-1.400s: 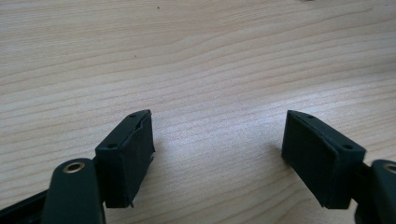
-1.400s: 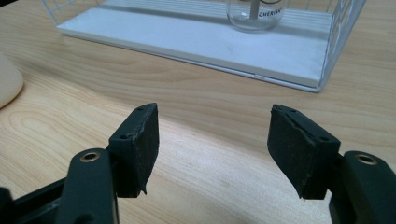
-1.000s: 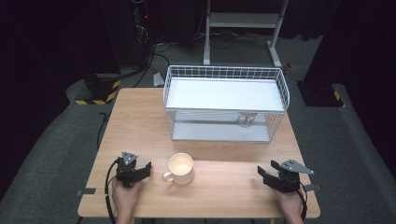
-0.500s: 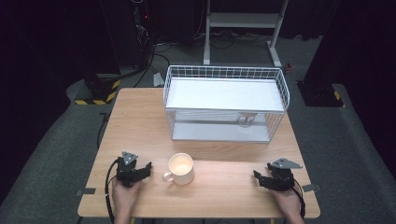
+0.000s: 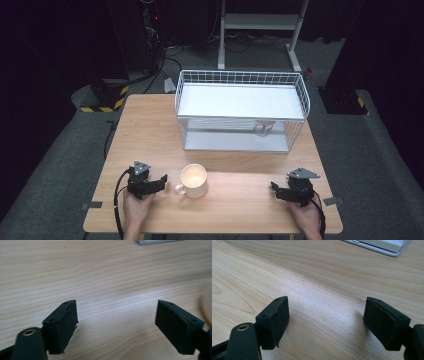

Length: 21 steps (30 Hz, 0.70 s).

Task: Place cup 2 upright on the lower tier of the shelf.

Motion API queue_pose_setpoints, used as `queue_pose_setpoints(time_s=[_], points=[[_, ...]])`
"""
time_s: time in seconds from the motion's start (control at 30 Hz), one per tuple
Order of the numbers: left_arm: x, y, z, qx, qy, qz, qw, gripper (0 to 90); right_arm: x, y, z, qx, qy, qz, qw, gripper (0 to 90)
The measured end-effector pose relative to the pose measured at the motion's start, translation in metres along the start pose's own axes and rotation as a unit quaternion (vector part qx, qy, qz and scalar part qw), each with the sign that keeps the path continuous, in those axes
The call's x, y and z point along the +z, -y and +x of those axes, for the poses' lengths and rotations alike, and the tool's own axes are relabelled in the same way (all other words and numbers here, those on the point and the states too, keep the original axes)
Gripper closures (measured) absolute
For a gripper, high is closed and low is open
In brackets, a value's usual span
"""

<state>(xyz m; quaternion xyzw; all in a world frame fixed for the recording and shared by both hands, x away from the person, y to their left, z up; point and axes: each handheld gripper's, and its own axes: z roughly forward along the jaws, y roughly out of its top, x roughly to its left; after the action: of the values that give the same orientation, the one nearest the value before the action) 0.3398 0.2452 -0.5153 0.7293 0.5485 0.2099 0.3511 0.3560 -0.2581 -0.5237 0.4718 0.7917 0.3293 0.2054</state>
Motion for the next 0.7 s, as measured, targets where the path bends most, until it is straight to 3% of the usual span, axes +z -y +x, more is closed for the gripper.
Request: queue_pose_setpoints(time_s=[0.07, 0.13, 0.27, 0.47, 0.7], points=[[-0.003, 0.000, -0.007, 0.013, 0.014, -0.003, 0.9998, 24.5, 0.000, 0.000, 0.000, -0.001, 0.001, -0.001, 1.0000, 21.1], [-0.006, -0.001, -0.015, 0.029, 0.013, -0.005, 0.9995, 24.9, 0.000, 0.000, 0.000, -0.001, 0.001, -0.001, 1.0000, 21.1], [-0.012, -0.004, -0.020, 0.017, 0.036, -0.020, 0.9990, 24.1, 0.000, 0.000, 0.000, -0.001, 0.000, -0.001, 1.0000, 21.1], [-0.019, -0.006, -0.024, 0.027, 0.040, -0.039, 0.9981, 23.0, 0.000, 0.000, 0.000, -0.001, 0.001, -0.001, 1.0000, 21.1], [-0.025, -0.005, -0.027, 0.019, 0.051, -0.058, 0.9969, 22.4, 0.000, 0.000, 0.000, -0.001, 0.001, -0.001, 1.0000, 21.1]])
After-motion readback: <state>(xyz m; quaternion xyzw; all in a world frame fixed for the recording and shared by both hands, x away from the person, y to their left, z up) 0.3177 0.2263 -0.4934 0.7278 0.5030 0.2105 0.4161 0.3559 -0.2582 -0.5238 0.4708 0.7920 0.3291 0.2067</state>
